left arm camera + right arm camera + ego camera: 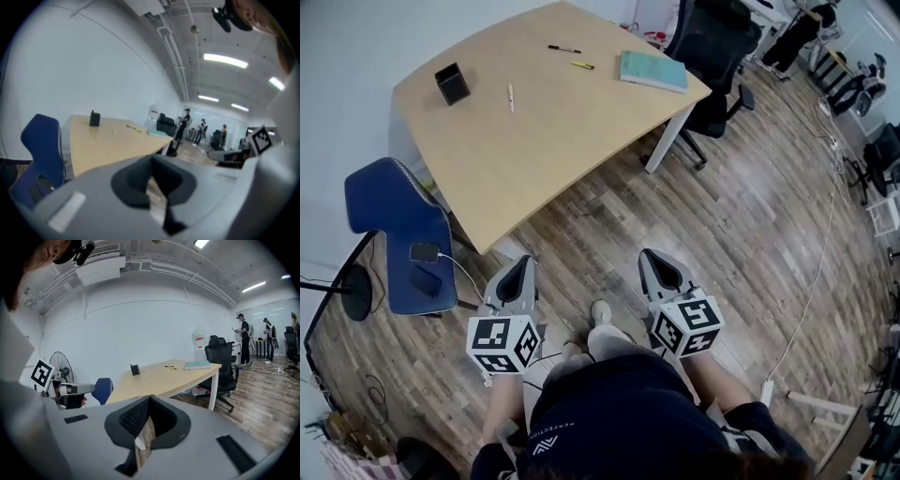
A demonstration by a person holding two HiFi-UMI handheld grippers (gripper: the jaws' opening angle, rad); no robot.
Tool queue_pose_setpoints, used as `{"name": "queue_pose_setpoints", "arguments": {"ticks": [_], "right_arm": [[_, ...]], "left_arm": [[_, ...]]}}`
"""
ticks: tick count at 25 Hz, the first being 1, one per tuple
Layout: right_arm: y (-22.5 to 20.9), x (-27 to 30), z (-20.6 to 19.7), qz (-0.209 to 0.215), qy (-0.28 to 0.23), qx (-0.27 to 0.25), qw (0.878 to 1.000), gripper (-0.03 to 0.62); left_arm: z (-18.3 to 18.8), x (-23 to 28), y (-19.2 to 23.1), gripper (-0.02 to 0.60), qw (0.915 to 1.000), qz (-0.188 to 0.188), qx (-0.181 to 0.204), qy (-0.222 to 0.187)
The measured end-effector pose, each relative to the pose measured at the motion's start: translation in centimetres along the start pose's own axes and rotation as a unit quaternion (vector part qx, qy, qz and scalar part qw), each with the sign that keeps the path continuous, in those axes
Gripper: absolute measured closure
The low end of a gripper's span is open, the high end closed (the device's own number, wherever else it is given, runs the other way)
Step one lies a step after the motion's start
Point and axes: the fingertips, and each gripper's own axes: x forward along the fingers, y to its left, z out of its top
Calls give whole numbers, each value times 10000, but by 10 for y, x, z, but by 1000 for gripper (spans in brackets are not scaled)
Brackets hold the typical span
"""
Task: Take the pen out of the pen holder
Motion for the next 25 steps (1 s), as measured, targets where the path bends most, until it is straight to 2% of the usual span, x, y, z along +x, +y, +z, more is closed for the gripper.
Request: {"name": "queue_pose_setpoints", "arguments": {"ticks": [8, 16, 20, 25], "right_arm": [[-25, 39, 14, 119, 131, -35, 9998, 594], [-58, 66, 31, 218, 150, 55, 9996, 594], [-68, 79, 39, 410, 190, -20, 9990, 592], [-65, 101, 44, 662, 226, -14, 9976, 594]], "left_arm": [[18, 43, 2, 575, 10000, 50, -55, 1], [32, 74, 0, 575, 9995, 321, -52, 47], [38, 83, -3, 575, 9988, 481, -102, 28], [48, 86, 14, 575, 9966, 797, -171, -127]]}}
